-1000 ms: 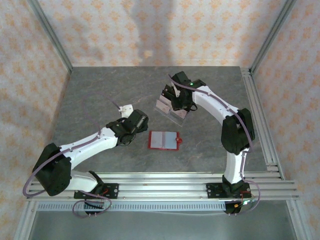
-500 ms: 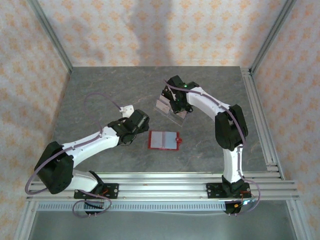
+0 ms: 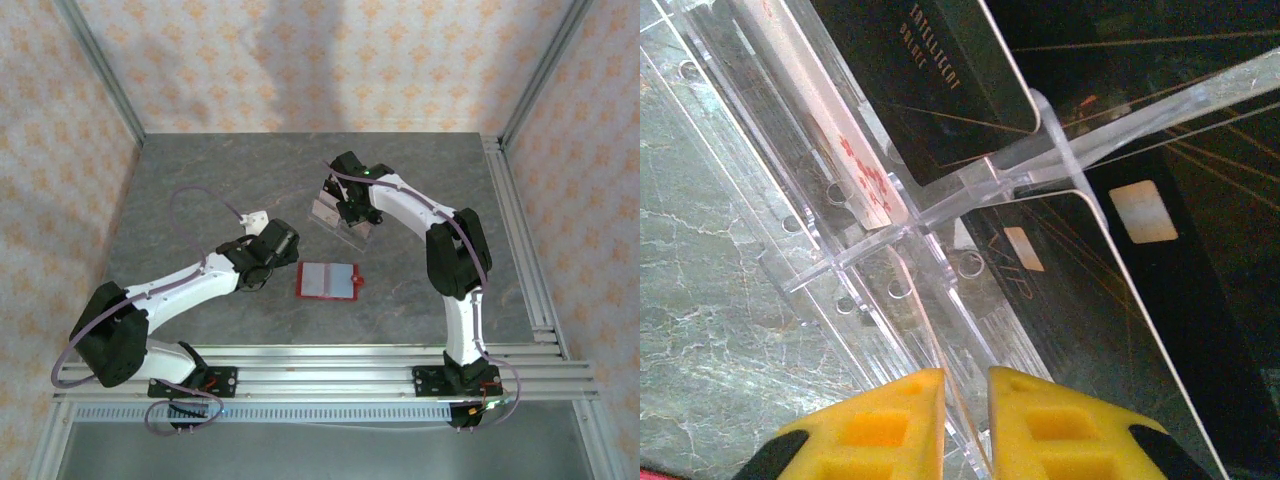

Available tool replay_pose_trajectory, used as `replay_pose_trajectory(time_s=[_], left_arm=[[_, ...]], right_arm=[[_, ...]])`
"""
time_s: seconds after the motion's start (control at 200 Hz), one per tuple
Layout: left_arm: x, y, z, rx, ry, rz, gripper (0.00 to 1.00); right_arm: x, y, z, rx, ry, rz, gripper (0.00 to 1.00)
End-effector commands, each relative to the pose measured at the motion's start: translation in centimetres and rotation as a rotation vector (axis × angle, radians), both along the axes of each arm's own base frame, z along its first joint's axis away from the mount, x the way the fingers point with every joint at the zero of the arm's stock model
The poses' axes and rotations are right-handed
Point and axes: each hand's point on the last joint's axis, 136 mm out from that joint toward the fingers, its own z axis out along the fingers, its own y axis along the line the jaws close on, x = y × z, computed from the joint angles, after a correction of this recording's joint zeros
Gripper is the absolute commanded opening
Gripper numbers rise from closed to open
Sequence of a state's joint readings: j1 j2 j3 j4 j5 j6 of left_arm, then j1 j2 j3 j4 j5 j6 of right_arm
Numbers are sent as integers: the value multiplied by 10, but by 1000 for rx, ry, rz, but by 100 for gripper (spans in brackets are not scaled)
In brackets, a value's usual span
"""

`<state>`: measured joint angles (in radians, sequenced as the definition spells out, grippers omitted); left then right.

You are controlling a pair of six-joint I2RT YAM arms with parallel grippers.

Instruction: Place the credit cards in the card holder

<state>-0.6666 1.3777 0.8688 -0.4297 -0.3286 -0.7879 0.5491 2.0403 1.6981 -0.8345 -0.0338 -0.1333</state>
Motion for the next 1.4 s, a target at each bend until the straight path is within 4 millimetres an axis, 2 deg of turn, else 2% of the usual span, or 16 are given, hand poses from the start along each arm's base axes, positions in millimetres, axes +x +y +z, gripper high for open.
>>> replay_pose_trajectory(time_s=[0.0, 0.225, 0.355, 0.48, 0.666, 0.786, 0.946, 1.111, 1.231, 1.396], left_arm=[[3, 3, 4, 6, 2, 19, 100], [2, 3, 4, 5, 6, 16, 100], [2, 3, 5, 9, 10, 13, 100], [3, 2, 6, 22, 16, 5, 100], [6, 2, 6, 62, 28, -15, 100], [9, 1, 6, 98, 35, -41, 100], [9, 3, 2, 150, 46, -87, 100], [3, -13, -12, 140, 118, -210, 100], [-3, -30, -24, 114, 165, -312, 100], [-11, -45, -35, 114, 189, -390, 100]], right_arm=[[0, 3, 5, 3, -2, 11, 14], [-2, 4, 5, 2, 18, 36, 4], [-3, 7, 13, 13, 19, 58, 0], [-1, 9, 33, 36, -14, 62, 0], [-4, 14, 76, 105, -87, 61, 0], [-13, 19, 104, 193, -124, 43, 0], [-36, 24, 123, 361, -140, -18, 0], [-66, 37, 117, 672, -120, -146, 0], [-87, 40, 98, 893, -98, -261, 0], [-112, 38, 68, 993, -76, -341, 0]])
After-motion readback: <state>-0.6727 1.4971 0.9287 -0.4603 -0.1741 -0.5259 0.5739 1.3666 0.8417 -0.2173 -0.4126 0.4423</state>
